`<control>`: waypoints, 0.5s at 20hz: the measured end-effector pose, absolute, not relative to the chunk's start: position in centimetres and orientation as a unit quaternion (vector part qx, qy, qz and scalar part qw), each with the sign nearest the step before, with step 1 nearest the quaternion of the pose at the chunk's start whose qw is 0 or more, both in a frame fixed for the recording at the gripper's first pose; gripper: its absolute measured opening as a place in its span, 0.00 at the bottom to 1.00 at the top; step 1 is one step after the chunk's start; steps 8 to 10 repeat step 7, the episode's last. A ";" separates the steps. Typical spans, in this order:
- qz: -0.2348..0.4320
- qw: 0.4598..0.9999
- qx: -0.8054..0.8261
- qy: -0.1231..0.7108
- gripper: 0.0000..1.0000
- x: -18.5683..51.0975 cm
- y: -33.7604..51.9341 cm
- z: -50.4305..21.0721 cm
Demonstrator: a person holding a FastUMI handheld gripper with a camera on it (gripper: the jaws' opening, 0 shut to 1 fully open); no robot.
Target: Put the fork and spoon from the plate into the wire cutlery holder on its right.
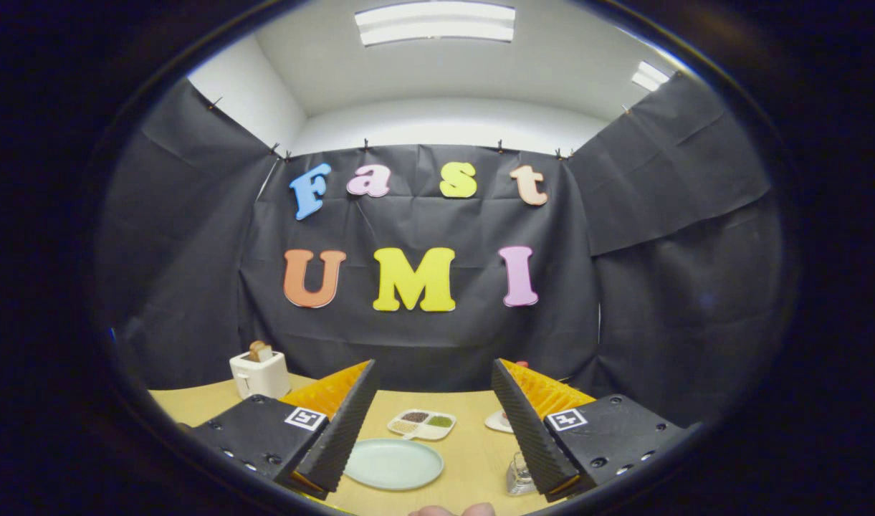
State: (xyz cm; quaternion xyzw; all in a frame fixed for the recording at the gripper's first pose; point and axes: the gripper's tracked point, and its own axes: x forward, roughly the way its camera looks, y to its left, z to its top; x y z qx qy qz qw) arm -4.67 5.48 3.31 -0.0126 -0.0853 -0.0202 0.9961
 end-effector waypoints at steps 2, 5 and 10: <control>-0.023 0.996 -0.013 -0.088 0.96 -4.7 5.3 3.5; -0.022 0.996 -0.009 -0.091 0.96 -5.0 5.2 4.0; -0.021 0.996 -0.006 -0.091 0.95 -5.2 5.2 4.1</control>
